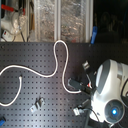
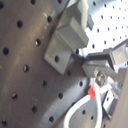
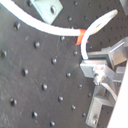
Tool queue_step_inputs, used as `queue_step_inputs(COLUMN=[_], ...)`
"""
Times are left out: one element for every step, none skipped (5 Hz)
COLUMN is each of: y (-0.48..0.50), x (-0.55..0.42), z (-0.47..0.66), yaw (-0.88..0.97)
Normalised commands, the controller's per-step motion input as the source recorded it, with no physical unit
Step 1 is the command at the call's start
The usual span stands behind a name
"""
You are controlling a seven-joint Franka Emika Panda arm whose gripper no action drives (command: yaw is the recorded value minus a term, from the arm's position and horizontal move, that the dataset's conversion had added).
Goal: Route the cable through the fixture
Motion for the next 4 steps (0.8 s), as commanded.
queue_step_inputs(y=[-0.125,-0.073,0.023,0.002], x=[-0.268,-0.257,-0.072,0.003], z=[-0.24,-0.18,0.00,0.20], yaw=[0.12,0.03,0.00,-0.08])
